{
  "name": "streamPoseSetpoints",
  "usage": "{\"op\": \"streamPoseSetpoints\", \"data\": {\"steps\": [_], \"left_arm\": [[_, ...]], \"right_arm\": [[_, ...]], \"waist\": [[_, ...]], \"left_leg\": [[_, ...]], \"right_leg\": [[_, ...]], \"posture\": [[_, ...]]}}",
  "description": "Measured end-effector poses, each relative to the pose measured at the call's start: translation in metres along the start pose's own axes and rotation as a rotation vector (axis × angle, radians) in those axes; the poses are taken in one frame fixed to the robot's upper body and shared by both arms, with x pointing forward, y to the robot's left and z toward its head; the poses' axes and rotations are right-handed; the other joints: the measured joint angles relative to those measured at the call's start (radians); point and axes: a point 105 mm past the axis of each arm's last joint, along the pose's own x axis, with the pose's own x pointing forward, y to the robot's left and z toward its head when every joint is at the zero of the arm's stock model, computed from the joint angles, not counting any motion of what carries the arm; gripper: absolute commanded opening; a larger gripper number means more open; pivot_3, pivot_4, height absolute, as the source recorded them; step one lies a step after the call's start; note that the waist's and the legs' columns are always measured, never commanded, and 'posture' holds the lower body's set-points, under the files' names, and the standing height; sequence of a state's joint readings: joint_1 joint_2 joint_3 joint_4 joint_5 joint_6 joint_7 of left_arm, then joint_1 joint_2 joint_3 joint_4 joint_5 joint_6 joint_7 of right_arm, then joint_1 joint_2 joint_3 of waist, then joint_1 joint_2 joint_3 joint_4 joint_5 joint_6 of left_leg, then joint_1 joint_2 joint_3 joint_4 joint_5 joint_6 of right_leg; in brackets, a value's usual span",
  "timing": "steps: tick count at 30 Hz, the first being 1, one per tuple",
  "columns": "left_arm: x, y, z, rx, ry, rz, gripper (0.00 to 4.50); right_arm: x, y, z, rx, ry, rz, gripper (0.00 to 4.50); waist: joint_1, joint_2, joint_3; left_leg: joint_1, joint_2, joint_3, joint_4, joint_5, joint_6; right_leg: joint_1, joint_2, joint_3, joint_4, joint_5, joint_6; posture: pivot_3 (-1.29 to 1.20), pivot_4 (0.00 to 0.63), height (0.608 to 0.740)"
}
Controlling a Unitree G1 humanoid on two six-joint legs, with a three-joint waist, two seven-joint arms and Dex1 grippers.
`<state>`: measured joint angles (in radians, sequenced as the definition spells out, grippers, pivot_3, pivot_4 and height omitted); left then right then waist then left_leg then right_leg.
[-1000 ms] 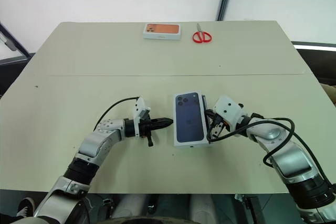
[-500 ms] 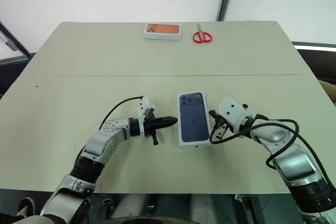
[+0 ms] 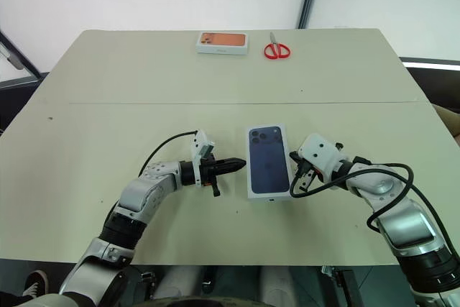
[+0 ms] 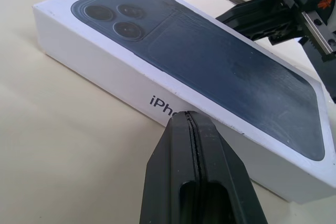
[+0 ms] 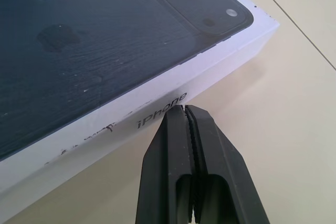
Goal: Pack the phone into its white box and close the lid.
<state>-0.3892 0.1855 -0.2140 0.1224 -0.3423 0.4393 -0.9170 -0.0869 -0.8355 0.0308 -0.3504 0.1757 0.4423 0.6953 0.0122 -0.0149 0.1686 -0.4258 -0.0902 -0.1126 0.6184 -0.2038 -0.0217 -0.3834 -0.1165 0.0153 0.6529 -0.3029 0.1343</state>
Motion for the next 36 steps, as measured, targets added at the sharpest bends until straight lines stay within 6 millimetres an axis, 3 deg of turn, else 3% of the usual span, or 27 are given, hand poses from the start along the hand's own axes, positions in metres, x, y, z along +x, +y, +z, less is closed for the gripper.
{"op": "streamPoseSetpoints", "data": {"steps": [24, 30, 34, 36], "left_arm": [[-0.001, 0.003, 0.003, 0.018, 0.005, 0.027, 0.00], [-0.006, 0.022, 0.039, 0.051, -0.077, 0.073, 0.00], [0.009, 0.024, 0.071, 0.071, -0.153, 0.055, 0.00], [0.021, 0.020, 0.075, 0.068, -0.172, 0.026, 0.00]], "right_arm": [[0.002, -0.002, -0.004, -0.019, 0.024, -0.004, 0.06], [-0.003, -0.028, 0.006, -0.006, -0.011, -0.064, 0.06], [-0.001, -0.044, 0.027, -0.008, -0.086, -0.104, 0.06], [0.003, -0.042, 0.033, 0.013, -0.119, -0.101, 0.06]], "waist": [[-0.001, 0.000, 0.000], [0.000, 0.000, 0.000], [0.000, 0.000, 0.000], [-0.001, 0.000, 0.000]], "left_leg": [[0.000, 0.000, 0.000, 0.000, 0.000, 0.000], [0.000, 0.000, 0.000, 0.001, 0.000, 0.000], [0.000, 0.000, 0.000, 0.001, 0.000, 0.000], [0.000, 0.000, 0.000, 0.001, 0.000, 0.000]], "right_leg": [[0.000, 0.000, 0.000, 0.000, 0.000, 0.000], [0.000, 0.000, 0.000, 0.000, 0.000, 0.000], [0.001, 0.000, -0.001, 0.000, 0.000, 0.000], [0.001, 0.000, -0.001, 0.000, 0.000, 0.000]], "posture": [[0.00, 0.150, 0.740], [0.00, 0.150, 0.740], [0.00, 0.150, 0.740], [0.00, 0.150, 0.740]]}}
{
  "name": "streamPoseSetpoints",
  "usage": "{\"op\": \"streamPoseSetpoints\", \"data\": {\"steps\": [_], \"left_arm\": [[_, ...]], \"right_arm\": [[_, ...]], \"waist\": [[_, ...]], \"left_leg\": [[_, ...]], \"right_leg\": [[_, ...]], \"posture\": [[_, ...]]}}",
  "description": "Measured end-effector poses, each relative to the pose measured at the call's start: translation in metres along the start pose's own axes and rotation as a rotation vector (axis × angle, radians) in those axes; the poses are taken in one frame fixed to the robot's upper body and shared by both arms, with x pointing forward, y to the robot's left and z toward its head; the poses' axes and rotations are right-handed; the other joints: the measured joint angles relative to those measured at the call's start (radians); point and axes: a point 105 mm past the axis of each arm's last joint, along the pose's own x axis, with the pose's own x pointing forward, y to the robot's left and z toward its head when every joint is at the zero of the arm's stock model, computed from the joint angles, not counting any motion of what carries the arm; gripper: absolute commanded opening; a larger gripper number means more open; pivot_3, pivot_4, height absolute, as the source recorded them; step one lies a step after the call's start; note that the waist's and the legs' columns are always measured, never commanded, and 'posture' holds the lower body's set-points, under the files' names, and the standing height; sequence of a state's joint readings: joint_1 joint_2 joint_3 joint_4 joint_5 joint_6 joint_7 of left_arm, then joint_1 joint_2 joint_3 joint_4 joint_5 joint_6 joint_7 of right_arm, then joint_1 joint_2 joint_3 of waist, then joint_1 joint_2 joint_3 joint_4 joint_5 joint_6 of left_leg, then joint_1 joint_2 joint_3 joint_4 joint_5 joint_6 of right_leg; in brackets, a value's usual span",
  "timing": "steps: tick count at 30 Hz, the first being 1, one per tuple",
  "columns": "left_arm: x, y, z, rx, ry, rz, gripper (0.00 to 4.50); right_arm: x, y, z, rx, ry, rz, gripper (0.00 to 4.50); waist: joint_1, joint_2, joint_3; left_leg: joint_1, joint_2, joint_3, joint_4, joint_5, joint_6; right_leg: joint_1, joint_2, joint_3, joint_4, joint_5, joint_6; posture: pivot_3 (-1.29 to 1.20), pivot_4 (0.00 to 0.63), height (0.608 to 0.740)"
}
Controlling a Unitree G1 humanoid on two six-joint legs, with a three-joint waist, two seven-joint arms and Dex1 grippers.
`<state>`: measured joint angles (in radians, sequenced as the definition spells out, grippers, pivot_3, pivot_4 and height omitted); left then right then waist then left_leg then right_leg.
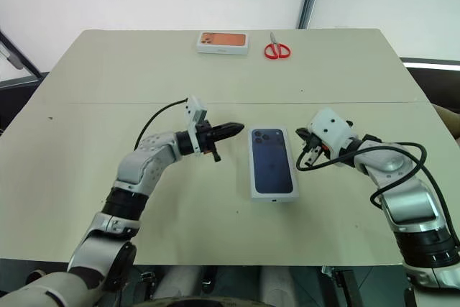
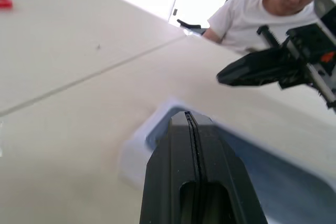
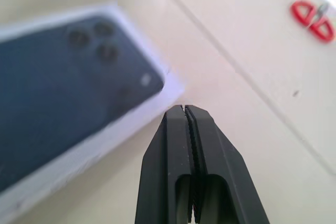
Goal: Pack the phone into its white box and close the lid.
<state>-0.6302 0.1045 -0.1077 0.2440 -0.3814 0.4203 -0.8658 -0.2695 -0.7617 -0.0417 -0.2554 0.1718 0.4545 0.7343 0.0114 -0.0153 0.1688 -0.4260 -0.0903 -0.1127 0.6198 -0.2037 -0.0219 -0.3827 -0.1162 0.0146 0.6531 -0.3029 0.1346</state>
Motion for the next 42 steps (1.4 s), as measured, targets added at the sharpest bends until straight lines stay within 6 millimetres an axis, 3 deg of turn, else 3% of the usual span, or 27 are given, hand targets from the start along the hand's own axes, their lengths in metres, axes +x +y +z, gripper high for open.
{"op": "streamPoseSetpoints", "data": {"steps": [4, 7, 12, 18, 21, 23, 28, 35, 42], "left_arm": [[0.018, -0.013, -0.026, -0.007, 0.064, -0.055, 0.00], [0.011, -0.015, -0.051, 0.007, 0.146, -0.069, 0.00], [-0.007, -0.021, -0.065, 0.053, 0.220, -0.129, 0.00], [-0.016, -0.020, -0.068, -0.051, 0.228, -0.121, 0.00], [-0.017, -0.018, -0.065, -0.064, 0.216, -0.116, 0.82], [-0.020, -0.015, -0.059, -0.066, 0.202, -0.104, 1.80], [-0.059, 0.006, -0.031, -0.004, 0.202, -0.047, 4.37], [-0.143, 0.037, -0.009, 0.065, 0.237, 0.140, 4.45], [-0.199, 0.031, -0.018, 0.083, 0.271, 0.297, 4.45]], "right_arm": [[0.008, 0.019, -0.010, 0.007, 0.030, 0.071, 0.06], [0.003, 0.042, -0.025, 0.006, 0.087, 0.156, 0.06], [-0.012, 0.057, -0.031, -0.052, 0.129, 0.226, 0.06], [-0.014, 0.055, -0.032, -0.023, 0.143, 0.234, 0.06], [-0.014, 0.055, -0.029, 0.062, 0.127, 0.250, 0.89], [-0.011, 0.058, -0.024, 0.128, 0.089, 0.277, 1.88], [-0.014, 0.029, -0.006, 0.179, -0.006, 0.208, 4.40], [-0.034, 0.034, -0.001, 0.170, -0.111, 0.256, 4.46], [-0.055, 0.032, -0.004, 0.088, -0.144, 0.243, 4.46]], "waist": [[-0.001, 0.000, 0.000], [-0.004, 0.000, 0.000], [-0.005, -0.001, -0.003], [0.001, -0.001, -0.003], [0.001, -0.002, -0.003], [0.000, -0.002, -0.002], [-0.007, -0.001, -0.001], [-0.006, 0.000, -0.001], [-0.001, -0.001, -0.001]], "left_leg": [[0.000, 0.000, 0.000, 0.000, 0.000, 0.000], [0.000, 0.000, 0.000, 0.000, 0.000, 0.000], [0.012, 0.002, 0.000, -0.003, -0.001, 0.000], [0.017, 0.001, 0.000, -0.005, -0.002, 0.001], [0.017, 0.001, 0.000, -0.005, -0.002, 0.001], [0.016, 0.001, 0.000, -0.005, -0.002, 0.001], [0.012, 0.001, 0.000, -0.006, -0.002, 0.001], [0.012, 0.001, 0.000, -0.006, -0.002, 0.001], [0.011, 0.001, 0.000, -0.007, -0.002, 0.001]], "right_leg": [[0.000, 0.000, 0.000, 0.000, 0.000, 0.000], [-0.001, 0.000, 0.001, 0.001, 0.000, 0.000], [0.012, 0.002, 0.000, -0.003, 0.000, 0.000], [0.018, 0.000, 0.000, -0.006, -0.001, 0.001], [0.018, 0.000, 0.000, -0.006, -0.001, 0.001], [0.016, 0.000, 0.000, -0.006, -0.001, 0.001], [0.010, 0.000, 0.000, -0.005, -0.001, 0.001], [0.010, -0.001, 0.001, -0.005, -0.001, 0.001], [0.010, -0.003, 0.002, -0.006, -0.001, 0.000]], "posture": [[0.00, 0.150, 0.740], [0.00, 0.150, 0.740], [0.00, 0.150, 0.740], [0.00, 0.150, 0.740], [0.00, 0.150, 0.740], [0.00, 0.150, 0.740], [0.00, 0.150, 0.740], [0.00, 0.150, 0.740], [0.00, 0.150, 0.740]]}}
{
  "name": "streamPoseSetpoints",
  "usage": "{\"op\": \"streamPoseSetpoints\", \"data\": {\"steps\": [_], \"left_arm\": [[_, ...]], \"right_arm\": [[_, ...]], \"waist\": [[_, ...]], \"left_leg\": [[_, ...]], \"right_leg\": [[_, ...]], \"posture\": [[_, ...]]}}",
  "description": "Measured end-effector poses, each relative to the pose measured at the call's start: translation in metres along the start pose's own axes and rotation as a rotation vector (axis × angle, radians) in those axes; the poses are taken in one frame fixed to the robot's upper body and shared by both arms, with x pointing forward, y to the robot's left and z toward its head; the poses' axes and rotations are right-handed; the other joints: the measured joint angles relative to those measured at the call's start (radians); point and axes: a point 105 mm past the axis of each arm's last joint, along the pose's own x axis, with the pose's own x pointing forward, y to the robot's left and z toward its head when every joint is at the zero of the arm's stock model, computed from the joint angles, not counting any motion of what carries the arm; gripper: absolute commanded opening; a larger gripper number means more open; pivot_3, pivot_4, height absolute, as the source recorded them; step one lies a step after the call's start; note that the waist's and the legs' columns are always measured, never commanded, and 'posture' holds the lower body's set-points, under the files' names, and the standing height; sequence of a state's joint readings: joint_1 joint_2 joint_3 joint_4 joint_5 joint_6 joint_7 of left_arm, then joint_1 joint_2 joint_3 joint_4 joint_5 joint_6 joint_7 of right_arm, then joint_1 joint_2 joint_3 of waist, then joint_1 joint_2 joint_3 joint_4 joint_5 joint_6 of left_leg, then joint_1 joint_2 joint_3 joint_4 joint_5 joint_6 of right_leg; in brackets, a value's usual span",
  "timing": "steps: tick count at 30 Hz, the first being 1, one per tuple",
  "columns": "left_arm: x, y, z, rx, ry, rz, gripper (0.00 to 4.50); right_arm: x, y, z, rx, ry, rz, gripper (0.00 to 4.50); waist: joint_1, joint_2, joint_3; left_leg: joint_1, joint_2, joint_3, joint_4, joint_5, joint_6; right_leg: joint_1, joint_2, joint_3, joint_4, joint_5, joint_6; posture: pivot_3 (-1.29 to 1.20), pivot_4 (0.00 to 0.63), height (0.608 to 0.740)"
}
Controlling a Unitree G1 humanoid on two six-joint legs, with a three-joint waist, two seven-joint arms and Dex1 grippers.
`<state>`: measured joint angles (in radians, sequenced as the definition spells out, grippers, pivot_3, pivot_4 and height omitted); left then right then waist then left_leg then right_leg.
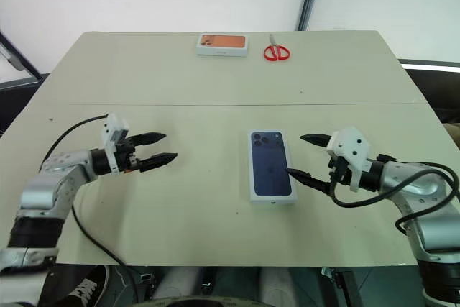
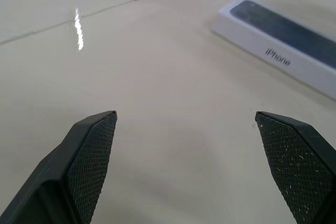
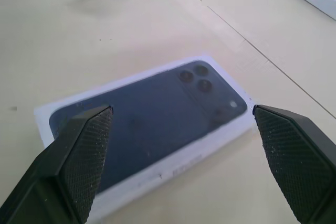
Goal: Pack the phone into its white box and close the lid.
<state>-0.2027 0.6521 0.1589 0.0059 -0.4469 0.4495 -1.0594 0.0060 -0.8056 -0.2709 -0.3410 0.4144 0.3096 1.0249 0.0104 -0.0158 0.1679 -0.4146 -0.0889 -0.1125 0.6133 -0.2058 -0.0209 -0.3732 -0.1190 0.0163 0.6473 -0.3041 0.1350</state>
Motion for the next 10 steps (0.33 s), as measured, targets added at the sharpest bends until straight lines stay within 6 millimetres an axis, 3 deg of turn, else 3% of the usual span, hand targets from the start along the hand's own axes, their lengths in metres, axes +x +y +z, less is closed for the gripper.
{"op": "streamPoseSetpoints", "data": {"steps": [7, 10], "left_arm": [[-0.042, -0.003, -0.027, -0.038, 0.035, 0.132, 4.45], [-0.048, 0.001, -0.025, -0.015, 0.020, 0.163, 4.45]], "right_arm": [[-0.012, -0.005, -0.012, -0.004, 0.021, -0.065, 4.46], [-0.014, -0.004, -0.017, 0.007, 0.030, -0.067, 4.46]], "waist": [[0.004, 0.001, 0.001], [0.006, 0.001, 0.001]], "left_leg": [[0.000, 0.001, 0.000, 0.000, 0.000, 0.000], [-0.001, 0.000, 0.000, 0.000, 0.000, 0.000]], "right_leg": [[0.000, -0.001, 0.001, -0.001, -0.002, -0.004], [-0.001, -0.001, 0.001, -0.001, -0.002, -0.004]], "posture": [[0.00, 0.150, 0.740], [0.00, 0.150, 0.740]]}}
